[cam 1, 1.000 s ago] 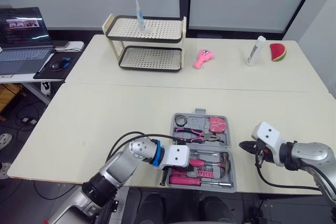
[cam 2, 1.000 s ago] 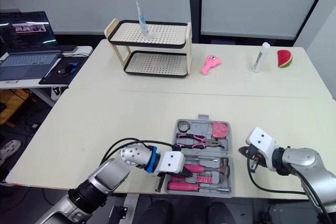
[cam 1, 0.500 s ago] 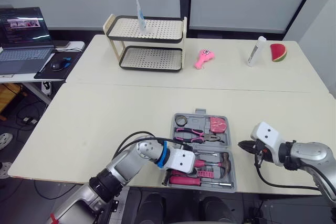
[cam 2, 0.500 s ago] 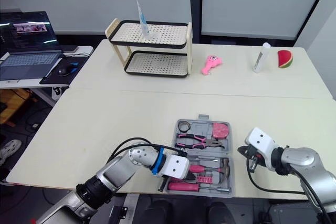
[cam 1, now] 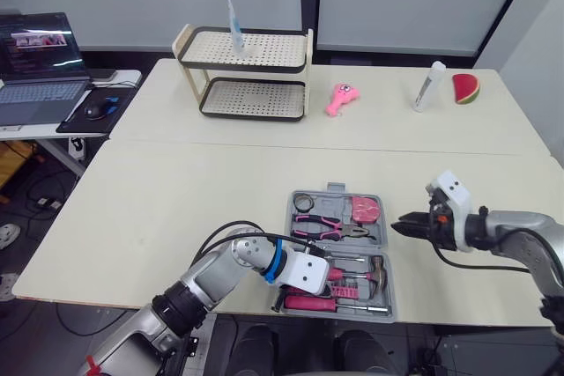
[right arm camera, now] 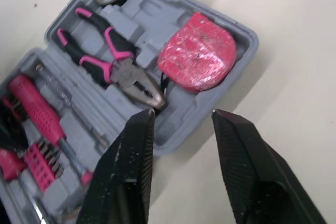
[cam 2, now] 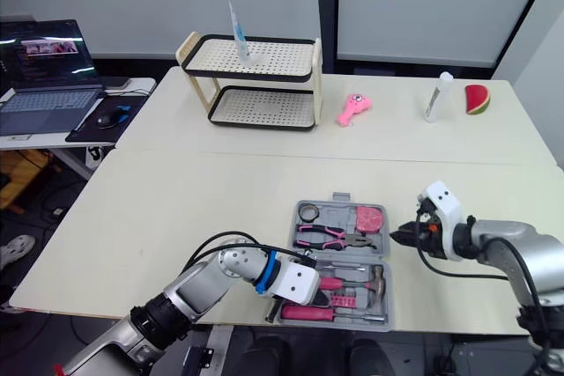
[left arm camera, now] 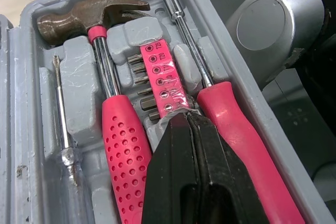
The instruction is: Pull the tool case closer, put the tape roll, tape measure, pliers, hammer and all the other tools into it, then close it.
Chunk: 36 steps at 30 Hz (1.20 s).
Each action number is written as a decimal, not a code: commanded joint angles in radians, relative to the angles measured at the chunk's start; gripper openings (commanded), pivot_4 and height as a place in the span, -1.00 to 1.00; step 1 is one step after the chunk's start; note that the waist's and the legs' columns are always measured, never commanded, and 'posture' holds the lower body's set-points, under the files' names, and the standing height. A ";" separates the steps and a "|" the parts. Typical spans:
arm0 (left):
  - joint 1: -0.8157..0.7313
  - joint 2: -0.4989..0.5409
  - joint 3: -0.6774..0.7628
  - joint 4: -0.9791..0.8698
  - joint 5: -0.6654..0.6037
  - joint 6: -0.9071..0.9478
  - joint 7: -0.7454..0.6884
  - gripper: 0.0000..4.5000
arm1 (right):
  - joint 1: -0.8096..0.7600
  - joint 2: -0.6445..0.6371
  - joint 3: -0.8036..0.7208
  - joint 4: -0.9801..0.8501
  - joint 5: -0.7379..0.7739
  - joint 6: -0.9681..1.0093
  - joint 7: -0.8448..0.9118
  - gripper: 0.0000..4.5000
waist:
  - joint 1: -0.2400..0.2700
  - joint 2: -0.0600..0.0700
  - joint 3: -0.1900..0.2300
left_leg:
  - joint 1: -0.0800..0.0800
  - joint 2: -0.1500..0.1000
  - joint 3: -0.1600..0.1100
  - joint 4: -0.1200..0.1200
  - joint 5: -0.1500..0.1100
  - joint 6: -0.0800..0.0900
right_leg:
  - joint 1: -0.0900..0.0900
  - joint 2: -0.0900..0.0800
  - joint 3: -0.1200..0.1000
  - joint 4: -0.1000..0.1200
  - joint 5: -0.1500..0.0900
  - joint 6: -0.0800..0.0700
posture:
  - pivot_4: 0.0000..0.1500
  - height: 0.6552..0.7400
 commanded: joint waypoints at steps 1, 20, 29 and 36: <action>0.020 0.011 -0.032 0.066 0.056 0.010 0.000 -1.00 | -0.027 0.023 -0.018 -0.005 -0.009 -0.006 -0.059 0.23 | 0.001 0.000 0.000 | 0.000 0.000 0.000 0.000 0.000 0.000 | 0.000 0.000 0.000 0.000 0.000 0.000 | 1.00 1.00; 0.035 0.010 -0.042 0.108 0.070 -0.025 0.004 -1.00 | -0.037 0.357 -0.011 0.246 -0.170 -0.343 -0.366 0.99 | -0.006 0.002 -0.002 | 0.001 0.000 0.000 0.000 0.000 0.000 | 0.000 0.000 -0.001 0.000 0.000 0.000 | 1.00 1.00; 0.037 0.014 -0.057 0.138 0.086 -0.048 -0.003 -1.00 | -0.071 0.354 0.045 0.300 -0.095 -0.229 -0.224 0.99 | -0.009 0.002 -0.005 | 0.001 0.000 0.000 0.000 0.000 0.000 | 0.000 0.000 -0.001 0.000 0.000 0.000 | 1.00 1.00; 0.037 0.034 -0.080 0.183 0.123 -0.099 -0.014 -1.00 | -0.103 0.382 0.007 0.357 -0.053 -0.204 -0.183 0.99 | -0.017 0.002 -0.010 | 0.001 0.000 0.000 -0.001 0.000 0.000 | 0.000 0.000 0.000 0.000 0.000 0.000 | 1.00 1.00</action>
